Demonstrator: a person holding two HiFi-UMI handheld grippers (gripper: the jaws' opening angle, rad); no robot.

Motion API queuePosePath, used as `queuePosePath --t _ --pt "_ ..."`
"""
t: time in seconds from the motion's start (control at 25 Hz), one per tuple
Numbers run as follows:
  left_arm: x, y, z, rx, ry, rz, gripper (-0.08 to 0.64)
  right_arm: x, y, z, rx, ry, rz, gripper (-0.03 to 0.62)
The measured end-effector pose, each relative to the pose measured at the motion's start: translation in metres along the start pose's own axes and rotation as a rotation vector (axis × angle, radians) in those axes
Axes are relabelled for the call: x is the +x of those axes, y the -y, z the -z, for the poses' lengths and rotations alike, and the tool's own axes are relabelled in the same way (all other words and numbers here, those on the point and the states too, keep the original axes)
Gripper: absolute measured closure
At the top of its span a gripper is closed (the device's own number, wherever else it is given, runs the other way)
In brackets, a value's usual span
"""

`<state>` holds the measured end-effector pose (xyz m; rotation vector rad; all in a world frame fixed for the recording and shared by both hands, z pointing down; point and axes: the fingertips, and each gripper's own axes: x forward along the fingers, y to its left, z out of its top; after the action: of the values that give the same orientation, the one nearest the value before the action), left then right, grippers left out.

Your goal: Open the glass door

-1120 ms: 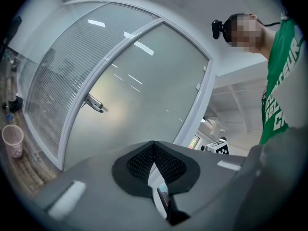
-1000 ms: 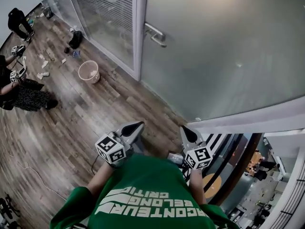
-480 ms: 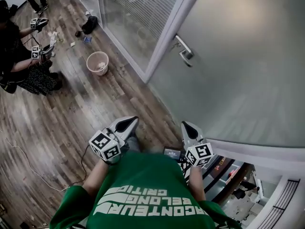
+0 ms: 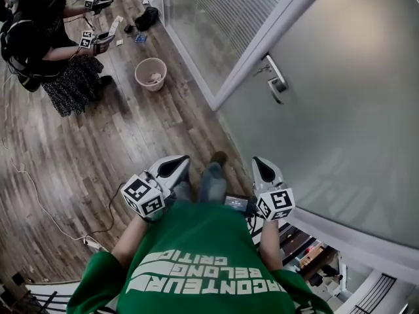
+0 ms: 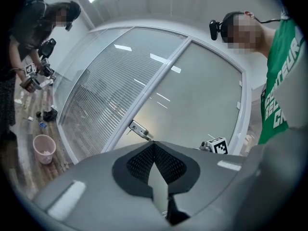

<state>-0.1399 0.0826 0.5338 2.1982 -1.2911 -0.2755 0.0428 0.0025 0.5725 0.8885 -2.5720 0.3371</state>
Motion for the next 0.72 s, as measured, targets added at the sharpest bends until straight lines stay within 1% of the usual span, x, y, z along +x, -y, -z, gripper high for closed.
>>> queuePosePath --t 0.12,0.2,0.28,0.48,0.6,0.72 --pt "-0.017 -0.007 -0.032 -0.007 0.025 -0.015 0.543 0.013 -0.012 -0.036 -0.035 -0.004 0.003 0.598" --pt "-0.020 -0.011 -0.050 -0.005 0.035 -0.033 0.543 0.022 -0.012 -0.054 -0.047 0.002 0.002 0.598" --pt "-0.010 -0.012 -0.065 0.004 0.037 -0.053 0.543 0.029 0.001 -0.069 -0.057 0.013 0.004 0.598" --pt "0.030 -0.005 -0.105 0.033 0.047 -0.076 0.543 0.043 0.044 -0.108 -0.068 0.036 0.014 0.598" --pt "0.058 -0.002 -0.110 0.046 0.058 -0.087 0.543 0.056 0.072 -0.112 -0.087 0.034 0.009 0.598" --pt "0.080 0.003 -0.112 0.052 0.053 -0.104 0.543 0.067 0.088 -0.116 -0.095 0.036 -0.016 0.598"
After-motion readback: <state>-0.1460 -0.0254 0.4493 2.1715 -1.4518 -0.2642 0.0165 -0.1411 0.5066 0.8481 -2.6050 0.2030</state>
